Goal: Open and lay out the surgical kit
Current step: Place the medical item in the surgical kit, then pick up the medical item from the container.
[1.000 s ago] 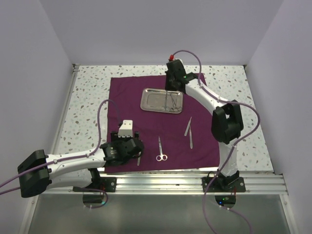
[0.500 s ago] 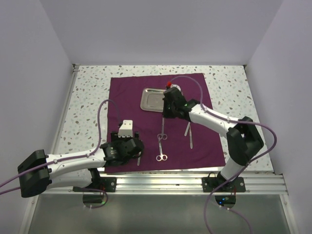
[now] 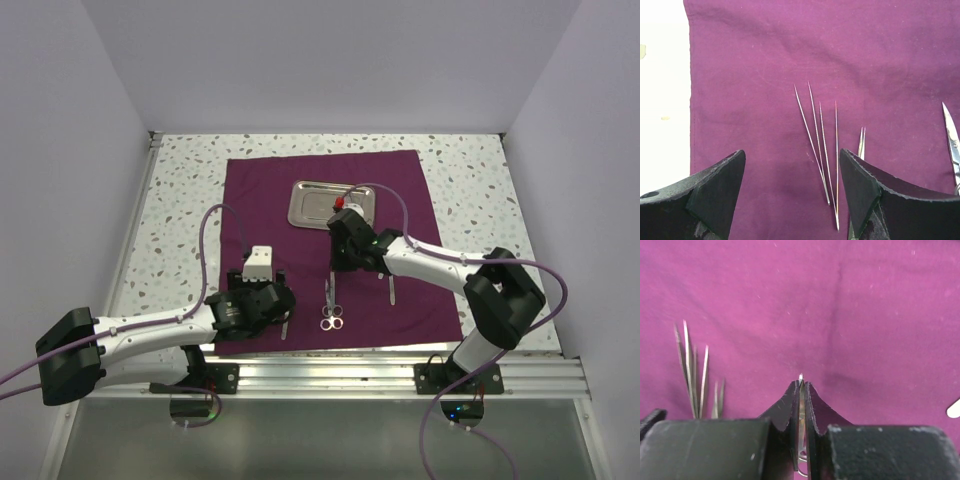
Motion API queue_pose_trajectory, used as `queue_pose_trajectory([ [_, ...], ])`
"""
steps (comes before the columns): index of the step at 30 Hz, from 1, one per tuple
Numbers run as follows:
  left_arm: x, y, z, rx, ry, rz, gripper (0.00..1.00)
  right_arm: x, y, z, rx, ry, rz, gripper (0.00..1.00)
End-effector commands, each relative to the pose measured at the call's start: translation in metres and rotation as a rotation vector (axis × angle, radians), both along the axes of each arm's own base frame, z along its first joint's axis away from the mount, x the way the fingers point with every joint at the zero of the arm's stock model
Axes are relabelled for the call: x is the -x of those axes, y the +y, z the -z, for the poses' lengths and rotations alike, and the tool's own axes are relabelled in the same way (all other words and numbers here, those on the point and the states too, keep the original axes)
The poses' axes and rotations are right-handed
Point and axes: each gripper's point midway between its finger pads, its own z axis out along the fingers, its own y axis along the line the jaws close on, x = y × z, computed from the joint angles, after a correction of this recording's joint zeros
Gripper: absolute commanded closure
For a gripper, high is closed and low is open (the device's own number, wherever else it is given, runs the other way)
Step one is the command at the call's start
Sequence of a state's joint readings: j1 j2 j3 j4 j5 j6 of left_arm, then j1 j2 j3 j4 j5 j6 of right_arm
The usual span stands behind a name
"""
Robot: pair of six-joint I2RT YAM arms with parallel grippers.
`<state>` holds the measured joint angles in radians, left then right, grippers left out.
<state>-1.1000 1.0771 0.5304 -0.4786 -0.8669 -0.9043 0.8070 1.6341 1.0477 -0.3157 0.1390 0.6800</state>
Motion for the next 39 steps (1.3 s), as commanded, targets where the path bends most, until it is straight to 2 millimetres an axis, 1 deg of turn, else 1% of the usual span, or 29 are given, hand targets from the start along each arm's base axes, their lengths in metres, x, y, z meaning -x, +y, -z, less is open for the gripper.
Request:
queue_pose_trajectory([
  [1,-0.006,-0.003,-0.007,0.035,-0.038,-0.018,0.2,-0.001,0.005,-0.011,-0.045,-0.034,0.021,1.0],
  [8,-0.006,-0.003,-0.006,0.029,-0.036,-0.022,0.2,0.006,0.002,0.011,0.005,0.015,0.023,1.0],
  [10,-0.006,-0.003,-0.006,0.028,-0.034,-0.021,0.2,0.003,0.001,0.007,0.013,0.001,0.027,0.78],
  [11,-0.006,-0.003,-0.006,0.029,-0.036,-0.022,0.2,0.001,-0.004,0.006,0.037,-0.009,0.043,0.61],
  [12,-0.006,-0.003,-0.006,0.028,-0.035,-0.022,0.2,-0.001,-0.006,0.003,0.048,-0.019,0.05,0.24],
  [13,-0.006,-0.003,-0.007,0.029,-0.036,-0.022,0.2,-0.006,-0.005,-0.005,0.052,-0.037,0.055,0.16],
  [14,-0.006,-0.003,-0.006,0.03,-0.034,-0.022,0.2,-0.011,-0.013,-0.008,0.094,-0.06,0.08,0.13],
  [15,-0.006,-0.003,-0.006,0.027,-0.034,-0.021,0.2,-0.015,-0.016,-0.01,0.114,-0.072,0.09,0.11],
  [16,-0.006,-0.003,-0.006,0.028,-0.034,-0.022,0.2,-0.025,-0.014,-0.022,0.119,-0.106,0.096,0.11],
  [17,-0.006,-0.003,-0.006,0.031,-0.034,-0.021,0.2,-0.029,-0.017,-0.026,0.136,-0.117,0.102,0.11],
  [20,-0.005,-0.003,-0.005,0.031,-0.03,-0.017,0.2,-0.056,-0.021,-0.044,0.151,-0.165,0.135,0.11],
  [21,-0.005,-0.003,-0.006,0.031,-0.032,-0.017,0.2,-0.069,-0.031,-0.048,0.157,-0.175,0.165,0.11],
  [22,-0.005,-0.004,-0.006,0.032,-0.032,-0.015,0.2,-0.081,-0.032,-0.056,0.155,-0.195,0.179,0.12],
  [23,-0.005,-0.005,-0.006,0.034,-0.032,-0.012,0.2,-0.09,-0.037,-0.05,0.174,-0.186,0.19,0.12],
  [24,-0.005,-0.004,-0.005,0.033,-0.032,-0.012,0.2,-0.104,-0.05,-0.048,0.186,-0.179,0.223,0.13],
  [25,-0.005,-0.005,-0.006,0.035,-0.032,-0.01,0.21,-0.118,-0.051,-0.056,0.178,-0.193,0.235,0.13],
  [26,-0.005,-0.005,-0.006,0.032,-0.031,-0.009,0.2,-0.126,-0.057,-0.043,0.207,-0.168,0.242,0.14],
  [27,-0.005,-0.005,-0.006,0.036,-0.03,-0.008,0.2,-0.137,-0.066,-0.041,0.216,-0.159,0.262,0.15],
  [28,-0.005,-0.005,-0.006,0.036,-0.032,-0.008,0.2,-0.151,-0.065,-0.05,0.208,-0.18,0.264,0.16],
  [29,-0.005,-0.005,-0.006,0.036,-0.03,-0.003,0.2,-0.158,-0.067,-0.034,0.242,-0.153,0.261,0.17],
  [30,-0.005,-0.006,-0.006,0.039,-0.031,-0.003,0.2,-0.167,-0.073,-0.032,0.256,-0.148,0.274,0.18],
  [31,-0.005,-0.006,-0.006,0.038,-0.031,-0.002,0.21,-0.18,-0.068,-0.04,0.25,-0.167,0.272,0.18],
  [32,-0.005,-0.006,-0.006,0.038,-0.031,-0.002,0.2,-0.183,-0.07,-0.036,0.273,-0.153,0.271,0.2],
  [33,-0.005,-0.005,-0.006,0.034,-0.031,-0.003,0.21,-0.189,-0.071,-0.02,0.303,-0.128,0.269,0.2],
  [34,-0.005,-0.006,-0.006,0.038,-0.031,-0.002,0.2,-0.199,-0.068,-0.027,0.298,-0.146,0.27,0.2],
  [35,-0.005,-0.006,-0.006,0.035,-0.031,0.0,0.21,-0.202,-0.069,-0.025,0.304,-0.14,0.27,0.2],
  [36,-0.005,-0.006,-0.006,0.035,-0.031,0.0,0.21,-0.205,-0.072,-0.011,0.325,-0.119,0.271,0.21],
  [37,-0.005,-0.006,-0.006,0.035,-0.031,0.0,0.2,-0.211,-0.069,-0.014,0.313,-0.127,0.272,0.22],
  [39,-0.005,-0.007,-0.006,0.037,-0.03,0.001,0.21,-0.216,-0.072,-0.007,0.318,-0.112,0.276,0.24],
])
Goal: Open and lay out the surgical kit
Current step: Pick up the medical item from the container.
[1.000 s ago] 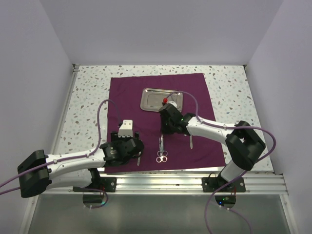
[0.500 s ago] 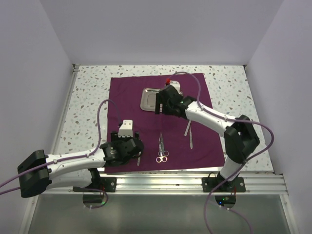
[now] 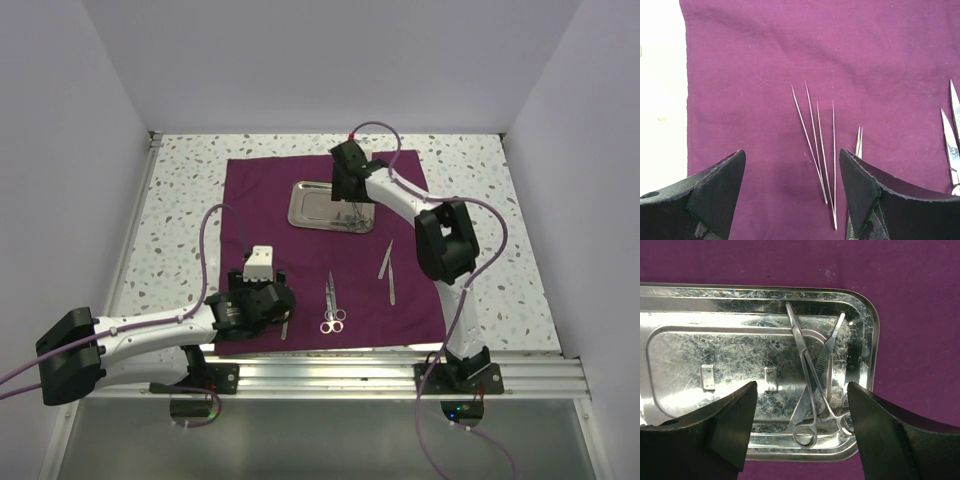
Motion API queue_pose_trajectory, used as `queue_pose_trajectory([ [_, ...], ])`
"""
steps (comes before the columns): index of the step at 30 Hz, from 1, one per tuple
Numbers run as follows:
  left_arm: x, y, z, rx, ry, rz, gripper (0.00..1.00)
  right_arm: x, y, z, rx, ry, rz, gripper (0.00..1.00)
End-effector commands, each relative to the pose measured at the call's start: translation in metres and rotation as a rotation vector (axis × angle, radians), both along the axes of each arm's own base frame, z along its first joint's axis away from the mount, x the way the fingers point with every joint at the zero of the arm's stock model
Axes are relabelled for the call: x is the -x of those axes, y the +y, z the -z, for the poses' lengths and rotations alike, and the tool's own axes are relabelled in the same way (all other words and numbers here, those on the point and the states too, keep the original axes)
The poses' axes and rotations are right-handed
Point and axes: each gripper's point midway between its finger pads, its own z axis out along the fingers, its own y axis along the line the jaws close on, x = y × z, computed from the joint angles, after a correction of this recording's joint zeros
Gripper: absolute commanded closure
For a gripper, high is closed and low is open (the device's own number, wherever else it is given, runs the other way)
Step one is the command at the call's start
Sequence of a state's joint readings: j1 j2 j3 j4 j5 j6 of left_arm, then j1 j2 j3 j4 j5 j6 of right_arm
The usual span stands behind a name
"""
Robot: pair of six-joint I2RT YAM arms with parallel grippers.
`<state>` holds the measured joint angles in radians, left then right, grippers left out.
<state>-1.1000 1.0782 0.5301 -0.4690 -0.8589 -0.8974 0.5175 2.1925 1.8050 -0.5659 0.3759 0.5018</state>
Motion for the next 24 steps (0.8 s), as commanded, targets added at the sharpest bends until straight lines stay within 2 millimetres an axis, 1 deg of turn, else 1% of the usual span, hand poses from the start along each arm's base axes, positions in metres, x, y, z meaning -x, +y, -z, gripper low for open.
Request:
queue_pose_trajectory([
  [1,-0.005,-0.005,-0.006,0.032,-0.032,-0.004,0.21,-0.01,-0.004,-0.005,0.026,0.005,-0.006,0.25],
  [3,-0.005,-0.005,-0.006,0.032,-0.03,-0.003,0.2,-0.012,-0.005,0.0,0.025,0.012,-0.001,0.3],
  [4,-0.005,-0.005,-0.005,0.028,-0.029,0.0,0.2,-0.011,-0.007,0.007,0.029,0.026,0.003,0.31],
  [6,-0.005,-0.006,-0.006,0.031,-0.03,0.0,0.21,-0.011,-0.007,0.013,0.028,0.035,0.001,0.35],
  [7,-0.005,-0.006,-0.006,0.031,-0.03,0.001,0.2,-0.011,-0.009,0.021,0.032,0.045,0.003,0.36],
  [9,-0.005,-0.006,-0.005,0.032,-0.029,0.001,0.21,-0.01,-0.01,0.029,0.03,0.06,0.007,0.41],
  [13,-0.005,-0.006,-0.005,0.029,-0.028,0.002,0.21,-0.004,-0.008,0.049,0.016,0.095,-0.001,0.5],
  [14,-0.005,-0.006,-0.005,0.029,-0.028,0.002,0.2,-0.003,-0.006,0.051,0.009,0.1,-0.004,0.54],
  [16,-0.005,-0.006,-0.005,0.029,-0.028,0.003,0.2,-0.001,-0.007,0.059,0.012,0.117,-0.003,0.58],
  [17,-0.005,-0.005,-0.005,0.026,-0.028,0.001,0.21,0.0,-0.007,0.062,0.009,0.124,-0.005,0.62],
  [18,-0.005,-0.005,-0.004,0.025,-0.026,0.002,0.2,0.0,-0.007,0.065,0.009,0.127,-0.004,0.64],
  [19,-0.005,-0.006,-0.005,0.025,-0.026,0.002,0.2,0.003,-0.008,0.069,0.008,0.138,-0.003,0.66],
  [20,-0.005,-0.006,-0.005,0.026,-0.028,0.001,0.2,0.004,-0.007,0.071,0.003,0.142,-0.005,0.7],
  [21,-0.005,-0.006,-0.005,0.027,-0.027,0.002,0.21,0.006,-0.007,0.074,-0.005,0.15,-0.006,0.72],
  [22,-0.005,-0.006,-0.005,0.027,-0.027,0.002,0.21,0.011,-0.008,0.08,-0.008,0.166,-0.003,0.74],
  [24,-0.005,-0.006,-0.005,0.027,-0.026,0.002,0.21,0.014,-0.005,0.086,-0.035,0.175,-0.007,0.81],
])
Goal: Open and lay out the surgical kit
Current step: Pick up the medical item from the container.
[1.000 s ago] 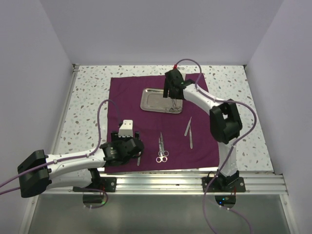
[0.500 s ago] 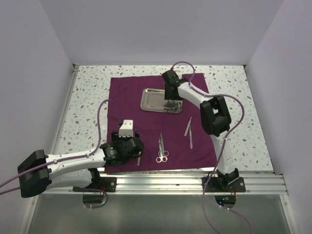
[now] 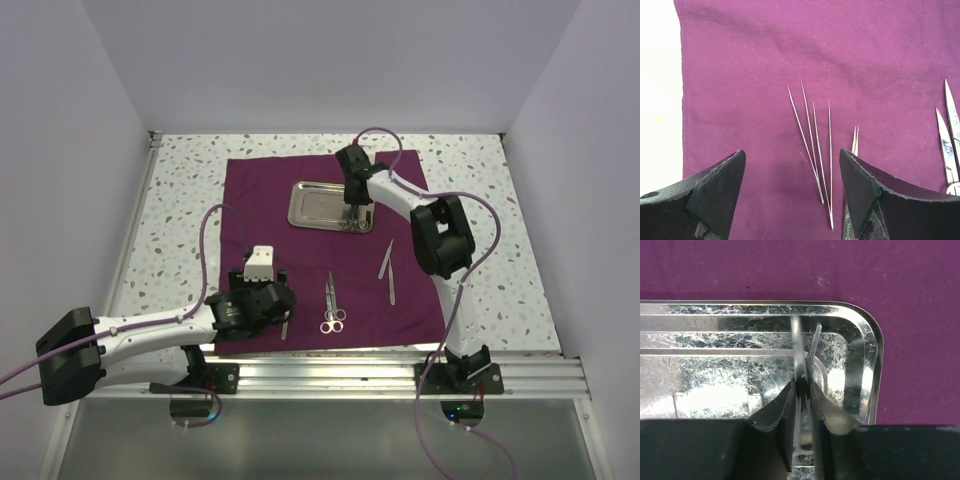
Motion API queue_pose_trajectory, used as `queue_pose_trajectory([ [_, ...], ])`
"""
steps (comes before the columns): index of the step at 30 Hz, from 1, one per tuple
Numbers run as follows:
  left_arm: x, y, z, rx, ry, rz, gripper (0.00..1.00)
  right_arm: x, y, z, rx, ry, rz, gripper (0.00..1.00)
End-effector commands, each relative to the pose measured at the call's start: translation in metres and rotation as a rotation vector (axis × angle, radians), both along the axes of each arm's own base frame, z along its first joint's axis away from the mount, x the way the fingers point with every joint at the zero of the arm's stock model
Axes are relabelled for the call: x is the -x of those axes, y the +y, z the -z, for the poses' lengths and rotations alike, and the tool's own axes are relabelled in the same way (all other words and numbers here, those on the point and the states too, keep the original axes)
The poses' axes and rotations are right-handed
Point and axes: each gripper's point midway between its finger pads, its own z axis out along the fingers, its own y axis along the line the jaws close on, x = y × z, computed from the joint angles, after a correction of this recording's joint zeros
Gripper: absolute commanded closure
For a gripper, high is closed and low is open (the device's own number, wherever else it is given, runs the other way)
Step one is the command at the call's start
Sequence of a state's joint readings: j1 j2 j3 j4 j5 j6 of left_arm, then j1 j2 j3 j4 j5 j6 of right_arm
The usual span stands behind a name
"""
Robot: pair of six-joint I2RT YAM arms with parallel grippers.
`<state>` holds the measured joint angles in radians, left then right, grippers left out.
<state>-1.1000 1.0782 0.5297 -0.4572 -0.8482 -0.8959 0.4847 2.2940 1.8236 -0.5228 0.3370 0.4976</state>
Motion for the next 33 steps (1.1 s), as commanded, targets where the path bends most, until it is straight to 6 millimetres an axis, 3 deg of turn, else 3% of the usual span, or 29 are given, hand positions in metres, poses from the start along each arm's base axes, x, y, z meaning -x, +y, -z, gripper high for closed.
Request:
queue_pose_trajectory([
  [1,-0.005,-0.002,-0.005,0.012,-0.029,-0.005,0.2,0.03,-0.002,0.049,-0.032,0.137,-0.008,0.83],
  [5,-0.005,-0.003,-0.004,0.012,-0.029,-0.005,0.2,0.035,-0.001,0.06,-0.063,0.16,-0.008,1.0],
  [7,-0.005,-0.002,-0.004,0.008,-0.027,-0.004,0.2,0.034,0.0,0.055,-0.068,0.155,-0.012,1.0],
  [21,-0.005,-0.002,-0.004,0.01,-0.029,-0.008,0.21,0.021,0.003,-0.058,-0.127,-0.014,-0.036,1.0],
  [31,-0.005,-0.002,-0.005,0.012,-0.03,-0.011,0.21,0.039,0.007,-0.111,-0.218,-0.092,-0.066,1.0],
  [33,-0.005,-0.001,-0.005,0.01,-0.029,-0.011,0.21,0.047,0.007,-0.113,-0.226,-0.085,-0.071,1.0],
])
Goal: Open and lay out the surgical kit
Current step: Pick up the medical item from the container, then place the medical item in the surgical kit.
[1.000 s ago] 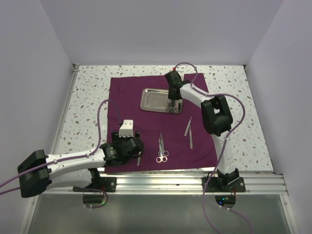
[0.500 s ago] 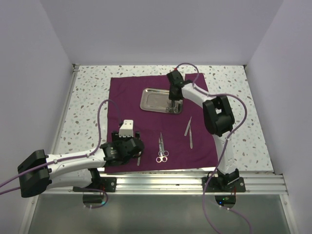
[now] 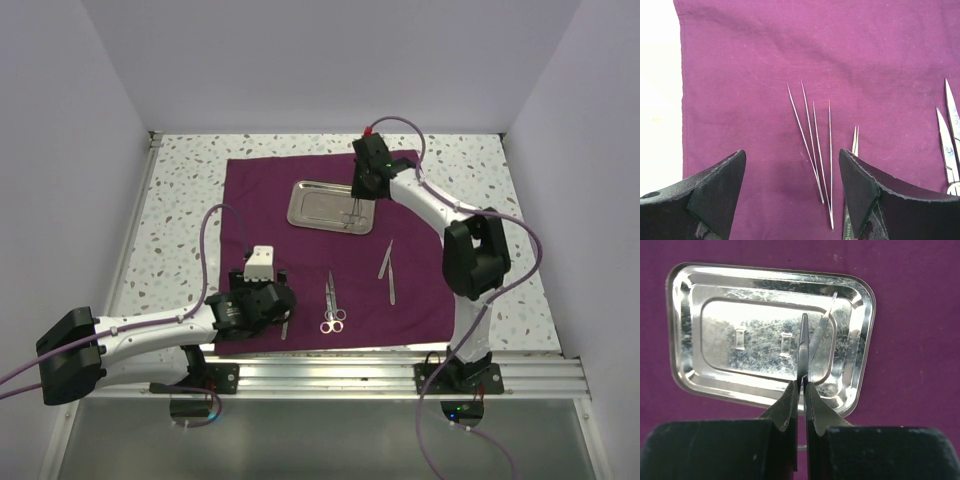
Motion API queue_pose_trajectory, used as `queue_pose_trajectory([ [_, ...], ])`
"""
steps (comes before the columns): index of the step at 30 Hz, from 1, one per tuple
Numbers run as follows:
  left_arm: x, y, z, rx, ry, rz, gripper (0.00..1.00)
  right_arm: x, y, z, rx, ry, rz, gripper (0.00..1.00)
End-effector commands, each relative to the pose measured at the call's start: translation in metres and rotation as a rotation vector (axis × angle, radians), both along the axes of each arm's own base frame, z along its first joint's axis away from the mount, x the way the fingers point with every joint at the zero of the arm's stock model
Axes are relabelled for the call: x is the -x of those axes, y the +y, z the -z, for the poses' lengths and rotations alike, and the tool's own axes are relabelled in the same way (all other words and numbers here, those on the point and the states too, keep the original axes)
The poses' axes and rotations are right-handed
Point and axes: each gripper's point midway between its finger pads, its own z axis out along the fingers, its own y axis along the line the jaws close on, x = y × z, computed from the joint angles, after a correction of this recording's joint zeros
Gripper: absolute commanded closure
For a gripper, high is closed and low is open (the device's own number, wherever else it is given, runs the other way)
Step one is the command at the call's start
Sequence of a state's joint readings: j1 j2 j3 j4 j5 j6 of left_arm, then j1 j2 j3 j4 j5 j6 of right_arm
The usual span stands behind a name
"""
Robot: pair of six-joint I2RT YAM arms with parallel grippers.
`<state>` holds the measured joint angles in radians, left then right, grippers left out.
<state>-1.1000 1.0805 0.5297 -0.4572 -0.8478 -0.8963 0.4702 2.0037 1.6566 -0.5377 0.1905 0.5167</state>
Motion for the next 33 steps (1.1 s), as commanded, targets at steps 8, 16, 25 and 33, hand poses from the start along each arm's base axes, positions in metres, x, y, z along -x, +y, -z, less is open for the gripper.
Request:
queue_pose_trajectory([
  [8,-0.005,-0.001,-0.006,0.016,-0.032,-0.012,0.21,0.086,0.038,-0.036,-0.171,-0.053,-0.11,1.0],
  [16,-0.005,-0.003,-0.006,0.018,-0.031,-0.008,0.21,0.187,0.059,-0.006,-0.195,-0.009,-0.199,1.0],
  [25,-0.005,-0.002,-0.007,0.02,-0.033,-0.011,0.2,0.222,0.067,0.04,-0.199,0.08,-0.214,0.48],
  [33,-0.004,-0.003,-0.007,0.024,-0.033,-0.008,0.2,0.201,0.054,0.005,-0.12,-0.024,-0.167,0.02],
])
